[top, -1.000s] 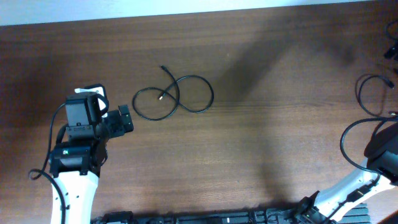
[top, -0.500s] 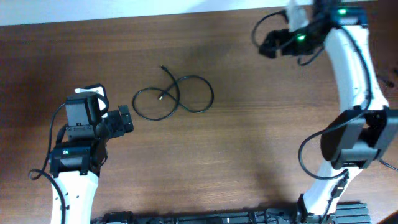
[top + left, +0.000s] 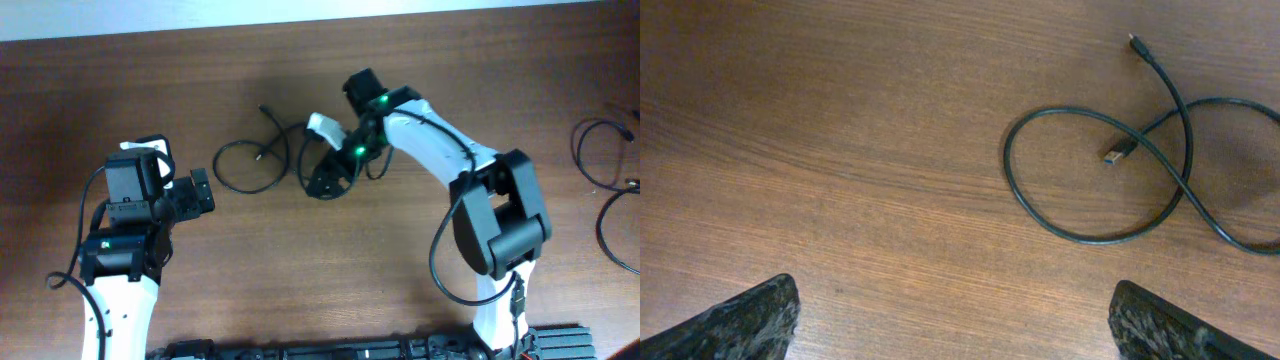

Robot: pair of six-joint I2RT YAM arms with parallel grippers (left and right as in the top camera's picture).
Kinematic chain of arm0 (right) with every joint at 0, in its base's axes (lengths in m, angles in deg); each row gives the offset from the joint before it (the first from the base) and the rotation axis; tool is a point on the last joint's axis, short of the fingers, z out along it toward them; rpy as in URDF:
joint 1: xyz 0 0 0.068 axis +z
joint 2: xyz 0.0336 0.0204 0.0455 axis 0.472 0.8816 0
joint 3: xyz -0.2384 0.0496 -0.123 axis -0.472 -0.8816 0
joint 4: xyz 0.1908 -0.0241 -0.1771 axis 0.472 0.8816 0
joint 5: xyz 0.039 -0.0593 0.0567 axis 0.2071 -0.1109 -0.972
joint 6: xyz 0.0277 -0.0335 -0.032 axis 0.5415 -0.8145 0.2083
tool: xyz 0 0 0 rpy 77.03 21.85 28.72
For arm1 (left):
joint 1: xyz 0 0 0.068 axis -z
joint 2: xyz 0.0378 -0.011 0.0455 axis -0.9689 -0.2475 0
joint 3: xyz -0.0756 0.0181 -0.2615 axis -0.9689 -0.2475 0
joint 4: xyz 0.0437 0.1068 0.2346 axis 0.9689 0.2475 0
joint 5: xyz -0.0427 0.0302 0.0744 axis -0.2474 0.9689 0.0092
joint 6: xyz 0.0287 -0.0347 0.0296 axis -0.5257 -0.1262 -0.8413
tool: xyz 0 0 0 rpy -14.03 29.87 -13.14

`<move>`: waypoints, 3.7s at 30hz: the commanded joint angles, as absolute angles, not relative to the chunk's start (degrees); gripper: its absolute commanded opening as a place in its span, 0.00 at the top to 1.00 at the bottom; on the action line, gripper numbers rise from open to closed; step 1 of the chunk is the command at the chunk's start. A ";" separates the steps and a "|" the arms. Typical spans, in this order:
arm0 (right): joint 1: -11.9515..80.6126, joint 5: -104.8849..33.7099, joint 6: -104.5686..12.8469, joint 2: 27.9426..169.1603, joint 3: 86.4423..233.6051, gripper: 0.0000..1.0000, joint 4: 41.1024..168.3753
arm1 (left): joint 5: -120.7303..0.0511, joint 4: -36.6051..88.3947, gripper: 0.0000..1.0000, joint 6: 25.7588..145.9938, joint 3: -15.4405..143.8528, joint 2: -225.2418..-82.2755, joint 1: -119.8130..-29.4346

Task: Untangle cables

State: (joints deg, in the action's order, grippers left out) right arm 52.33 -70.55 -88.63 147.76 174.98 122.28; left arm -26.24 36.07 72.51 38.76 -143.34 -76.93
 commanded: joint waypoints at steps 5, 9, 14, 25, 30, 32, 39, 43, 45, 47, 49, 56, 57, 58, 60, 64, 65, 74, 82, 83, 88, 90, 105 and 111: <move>54.87 -76.69 -82.78 155.70 174.44 0.03 113.03 | -25.83 35.98 0.01 71.61 38.92 -142.88 -77.13; 55.21 -76.78 -81.44 156.44 174.44 0.03 109.43 | -25.81 35.96 0.01 71.61 38.92 -142.88 -77.13; 55.21 -76.86 -79.56 156.55 174.44 0.03 106.54 | -25.83 35.98 0.01 71.61 38.92 -142.88 -77.13; 64.18 -76.36 -77.20 159.43 174.44 0.43 103.18 | -25.83 36.03 0.01 71.61 38.92 -142.88 -77.13; 62.76 -75.57 -74.17 159.41 174.46 0.86 103.37 | -25.83 36.03 0.01 71.61 38.92 -142.88 -77.13; 61.27 -75.47 -72.88 159.32 174.81 0.96 104.36 | -25.83 36.03 0.01 71.61 38.92 -142.88 -77.13; 57.03 -73.91 -72.74 159.08 181.15 0.60 114.17 | -25.83 36.03 0.01 71.61 38.92 -142.88 -77.13; 57.79 -73.80 -72.72 159.08 181.00 0.41 111.77 | -25.83 36.00 0.01 71.61 38.92 -142.88 -77.13; 58.95 -73.85 -72.61 159.32 180.89 0.41 110.35 | -25.83 36.03 0.01 71.61 38.92 -142.88 -77.13; 61.29 -73.48 -70.21 159.43 180.06 0.41 107.22 | -25.83 36.03 0.01 71.61 38.92 -142.88 -77.13; 64.26 -72.95 -66.73 159.52 179.09 0.40 103.74 | -25.83 36.03 0.01 71.61 38.92 -142.88 -77.13; 71.50 -65.74 -56.31 164.13 178.59 0.54 98.04 | -25.83 36.05 0.01 71.61 38.92 -142.88 -77.13; 70.93 -65.70 -56.26 164.13 178.61 0.65 98.04 | -25.83 36.05 0.01 71.61 38.92 -142.88 -77.13; 70.60 -65.85 -56.24 164.13 178.61 0.78 98.13 | -25.83 36.07 0.01 71.61 38.92 -142.88 -77.13; 69.73 -66.00 -56.22 164.13 178.61 0.96 99.02 | -25.83 36.07 0.01 71.61 38.92 -142.88 -77.13; 66.80 -69.13 -55.85 163.72 178.98 0.96 100.60 | -25.83 36.16 0.01 71.61 38.92 -142.88 -77.13; 65.12 -68.84 -56.40 162.89 179.88 0.96 103.24 | -25.83 36.16 0.01 71.61 38.92 -142.88 -77.13; 48.33 -44.80 -57.99 147.33 197.21 0.96 129.23 | -25.81 36.18 0.01 71.61 38.92 -142.88 -77.13; 27.57 -44.63 -57.75 139.94 206.83 0.96 126.32 | -25.83 36.18 0.01 71.61 38.92 -142.88 -77.13; 25.27 -44.60 -57.77 139.94 206.83 0.96 125.95 | -25.83 36.18 0.01 71.64 38.92 -142.88 -77.13; 14.28 -44.60 -55.26 140.00 206.81 0.96 121.01 | -25.83 36.18 0.01 71.61 38.92 -142.88 -77.13; 10.78 -44.63 -51.61 140.00 206.81 0.96 118.48 | -25.83 36.18 0.01 71.61 38.92 -142.88 -77.13; 4.57 -31.60 -51.28 150.19 204.75 0.96 116.75 | -25.83 36.18 0.01 71.61 38.92 -142.88 -77.13; 4.64 -31.80 -51.30 155.92 204.75 0.13 120.16 | -25.83 36.20 0.01 71.61 38.92 -142.88 -77.13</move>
